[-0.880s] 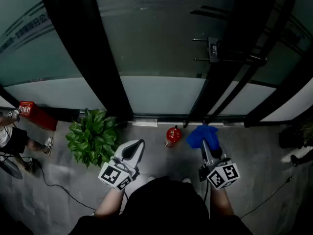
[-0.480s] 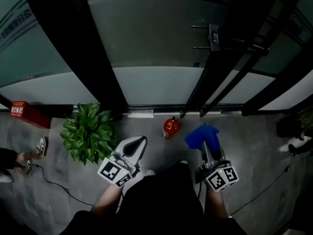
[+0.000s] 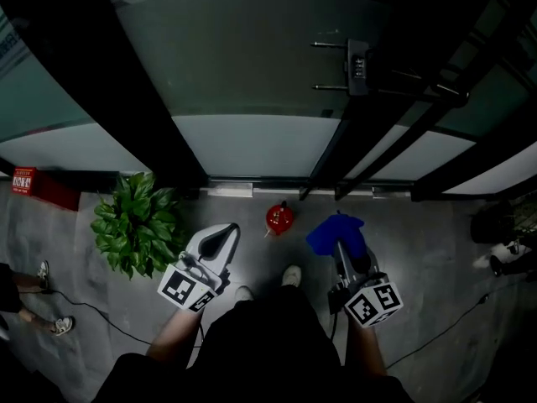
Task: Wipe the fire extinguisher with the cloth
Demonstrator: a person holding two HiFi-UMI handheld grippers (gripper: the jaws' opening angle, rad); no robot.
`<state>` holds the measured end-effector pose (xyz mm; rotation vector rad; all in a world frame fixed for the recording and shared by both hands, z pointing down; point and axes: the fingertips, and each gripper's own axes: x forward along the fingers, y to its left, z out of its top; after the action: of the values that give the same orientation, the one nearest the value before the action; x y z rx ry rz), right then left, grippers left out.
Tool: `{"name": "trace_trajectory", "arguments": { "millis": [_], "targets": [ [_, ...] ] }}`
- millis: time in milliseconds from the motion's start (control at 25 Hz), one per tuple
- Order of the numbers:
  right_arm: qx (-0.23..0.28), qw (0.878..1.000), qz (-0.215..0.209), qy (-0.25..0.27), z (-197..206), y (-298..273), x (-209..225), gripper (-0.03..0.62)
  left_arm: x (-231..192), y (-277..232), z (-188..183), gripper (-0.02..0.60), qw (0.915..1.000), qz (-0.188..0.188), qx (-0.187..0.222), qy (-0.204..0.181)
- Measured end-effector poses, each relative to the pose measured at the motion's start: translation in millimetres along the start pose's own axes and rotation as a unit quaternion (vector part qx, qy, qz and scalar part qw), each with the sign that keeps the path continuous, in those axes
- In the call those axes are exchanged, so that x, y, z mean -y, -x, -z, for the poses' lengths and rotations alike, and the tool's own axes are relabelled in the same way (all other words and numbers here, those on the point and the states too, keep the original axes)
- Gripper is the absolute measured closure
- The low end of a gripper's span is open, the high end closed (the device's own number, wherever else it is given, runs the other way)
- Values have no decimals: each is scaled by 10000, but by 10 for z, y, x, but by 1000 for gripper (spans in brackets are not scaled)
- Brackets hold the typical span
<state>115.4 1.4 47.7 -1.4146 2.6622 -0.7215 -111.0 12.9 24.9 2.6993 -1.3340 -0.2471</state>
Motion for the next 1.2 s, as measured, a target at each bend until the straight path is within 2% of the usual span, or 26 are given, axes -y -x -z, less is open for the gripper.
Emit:
{"name": "trace_trajectory", "arguments": {
  "millis": [120, 520, 720, 920, 1200],
  "targets": [
    [-137, 9996, -211, 85, -175, -101, 165, 499, -4, -223, -24, 581, 9998, -182, 94, 58],
    [-50, 9955, -750, 568, -509, -305, 419, 499, 166, -820, 38, 581, 9997, -229, 7, 103],
    [101, 9880, -770, 1336, -805, -347, 358, 497, 143, -864, -112, 581, 9991, -320, 156, 226],
    [11, 9906, -635, 1211, -766, -39, 542, 499, 315, -809, 79, 581, 9993, -233, -58, 297],
    [46, 9928, -494, 1090, -609, 86, 632, 499, 380, -823, 158, 581, 9997, -162, -183, 80]
  ]
}}
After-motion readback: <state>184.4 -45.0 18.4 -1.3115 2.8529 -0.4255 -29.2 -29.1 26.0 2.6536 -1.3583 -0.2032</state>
